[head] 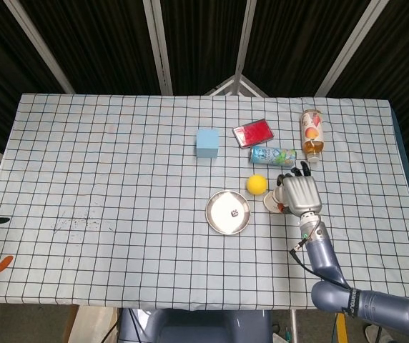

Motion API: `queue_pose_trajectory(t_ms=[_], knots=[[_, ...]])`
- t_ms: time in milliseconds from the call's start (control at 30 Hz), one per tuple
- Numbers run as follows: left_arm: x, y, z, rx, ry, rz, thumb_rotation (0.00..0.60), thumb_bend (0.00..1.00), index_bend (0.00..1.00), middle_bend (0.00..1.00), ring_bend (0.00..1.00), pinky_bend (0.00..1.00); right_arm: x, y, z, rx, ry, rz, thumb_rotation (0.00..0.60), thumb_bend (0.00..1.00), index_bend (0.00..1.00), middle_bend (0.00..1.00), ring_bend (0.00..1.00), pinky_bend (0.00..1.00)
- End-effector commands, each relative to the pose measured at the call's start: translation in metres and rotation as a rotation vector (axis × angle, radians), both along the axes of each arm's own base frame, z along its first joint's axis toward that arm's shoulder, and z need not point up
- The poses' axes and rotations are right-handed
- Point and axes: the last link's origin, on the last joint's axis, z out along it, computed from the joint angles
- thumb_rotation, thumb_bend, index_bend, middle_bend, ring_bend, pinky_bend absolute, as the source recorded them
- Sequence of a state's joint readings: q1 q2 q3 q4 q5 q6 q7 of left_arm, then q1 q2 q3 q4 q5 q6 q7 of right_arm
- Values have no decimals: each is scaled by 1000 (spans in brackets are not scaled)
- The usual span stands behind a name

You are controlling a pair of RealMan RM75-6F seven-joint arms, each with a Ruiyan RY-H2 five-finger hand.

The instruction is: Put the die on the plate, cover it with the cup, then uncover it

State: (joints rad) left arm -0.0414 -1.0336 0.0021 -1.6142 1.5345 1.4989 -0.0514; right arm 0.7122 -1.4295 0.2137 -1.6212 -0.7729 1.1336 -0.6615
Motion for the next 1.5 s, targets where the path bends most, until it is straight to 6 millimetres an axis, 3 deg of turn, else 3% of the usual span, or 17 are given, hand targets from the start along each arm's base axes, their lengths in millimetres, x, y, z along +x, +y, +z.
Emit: queue_pose_trajectory(t_ms=[33,300,667,1000,1500], knots=[[0,0,0,-2,0,-1,600,296,232,0,0,23,18,1,15,-22,9,49,600,437,614,488,211,0],[0,-3,2,-1,-12,-7,600,297,232,0,0,24,69,12,26,55,-57,115,600,436,615,488,211,0],[-1,-2,5,1,-17,-8,600,296,232,0,0,24,103,20,-11,161,-197,139,600,437,615,488,211,0],[-2,-1,6,3,-21,-5,600,296,232,0,0,24,94,18,-41,185,-191,119,600,437,619,488,211,0],[-1,-1,4,2,-13,-4,600,296,234,0,0,23,72,15,-55,184,-176,100,600,437,626,488,211,0]])
